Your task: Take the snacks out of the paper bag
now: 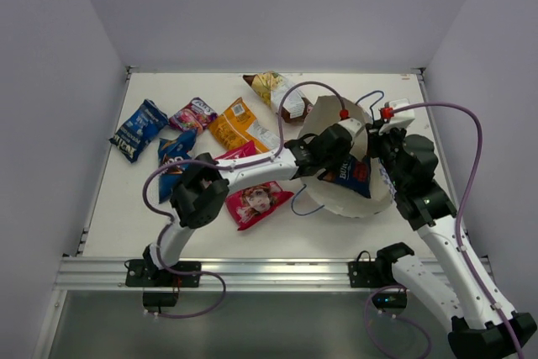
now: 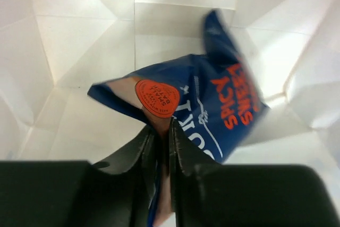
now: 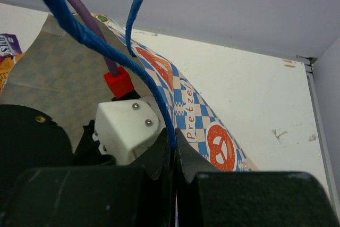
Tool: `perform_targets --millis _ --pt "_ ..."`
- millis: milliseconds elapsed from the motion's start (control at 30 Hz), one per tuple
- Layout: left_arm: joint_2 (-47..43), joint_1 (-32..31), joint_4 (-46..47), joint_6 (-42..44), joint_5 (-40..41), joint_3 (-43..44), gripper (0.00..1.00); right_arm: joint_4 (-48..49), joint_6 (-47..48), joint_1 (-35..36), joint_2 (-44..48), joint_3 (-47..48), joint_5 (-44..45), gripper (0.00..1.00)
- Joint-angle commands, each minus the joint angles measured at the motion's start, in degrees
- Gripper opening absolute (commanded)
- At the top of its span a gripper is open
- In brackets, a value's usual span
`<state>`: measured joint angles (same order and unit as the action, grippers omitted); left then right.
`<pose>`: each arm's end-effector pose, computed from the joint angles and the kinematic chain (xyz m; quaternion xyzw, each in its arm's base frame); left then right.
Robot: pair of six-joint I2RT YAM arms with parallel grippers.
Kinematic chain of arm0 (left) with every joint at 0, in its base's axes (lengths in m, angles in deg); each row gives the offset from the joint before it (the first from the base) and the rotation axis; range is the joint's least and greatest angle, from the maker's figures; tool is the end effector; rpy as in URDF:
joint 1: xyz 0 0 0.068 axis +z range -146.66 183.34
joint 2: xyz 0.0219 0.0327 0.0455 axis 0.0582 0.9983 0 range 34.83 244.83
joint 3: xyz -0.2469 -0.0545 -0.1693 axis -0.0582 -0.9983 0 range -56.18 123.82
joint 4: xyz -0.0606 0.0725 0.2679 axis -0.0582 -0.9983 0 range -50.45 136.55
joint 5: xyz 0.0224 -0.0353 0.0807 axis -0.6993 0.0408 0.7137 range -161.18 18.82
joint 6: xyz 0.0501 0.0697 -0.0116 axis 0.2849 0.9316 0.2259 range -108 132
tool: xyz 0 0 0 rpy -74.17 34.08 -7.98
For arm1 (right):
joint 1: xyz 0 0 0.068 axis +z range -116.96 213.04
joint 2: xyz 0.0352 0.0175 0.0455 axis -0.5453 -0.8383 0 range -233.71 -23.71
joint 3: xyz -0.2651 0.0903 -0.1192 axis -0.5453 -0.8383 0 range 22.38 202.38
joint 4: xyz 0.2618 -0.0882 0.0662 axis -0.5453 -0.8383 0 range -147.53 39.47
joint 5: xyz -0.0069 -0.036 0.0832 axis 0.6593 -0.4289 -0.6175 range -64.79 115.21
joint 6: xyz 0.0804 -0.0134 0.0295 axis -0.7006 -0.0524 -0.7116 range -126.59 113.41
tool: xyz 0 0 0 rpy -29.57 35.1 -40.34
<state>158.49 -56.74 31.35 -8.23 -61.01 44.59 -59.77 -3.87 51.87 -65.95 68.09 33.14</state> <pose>0.2976 -0.4898 0.2188 0.2688 0.8552 -0.2202 0.3846 0.2065 0.0591 0.3739 -0.0928 0.7356 0.0429 0.6696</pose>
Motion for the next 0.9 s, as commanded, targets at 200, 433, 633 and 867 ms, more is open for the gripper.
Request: perform_targets --millis 200,433,633,867 --pt "-22.7 0.3 -3.1 0.7 -0.7 -3.3 0.15 2.1 0.3 0.2 -0.6 0.6 5.9 0.0" --pt "-41.4 6.8 -13.1 -0.5 4.1 -8.6 0.11 1.6 -1.2 0.2 -1.9 0.8 12.6 0.0" --pt "-50.7 27.1 -12.2 -0.8 1.0 -15.9 0.06 1.2 -2.3 0.2 -2.8 1.0 13.5 0.0" --pt "-43.3 45.3 0.7 -3.5 -11.7 -18.8 0.01 -0.1 -4.2 0.2 -3.0 1.7 12.4 0.0"
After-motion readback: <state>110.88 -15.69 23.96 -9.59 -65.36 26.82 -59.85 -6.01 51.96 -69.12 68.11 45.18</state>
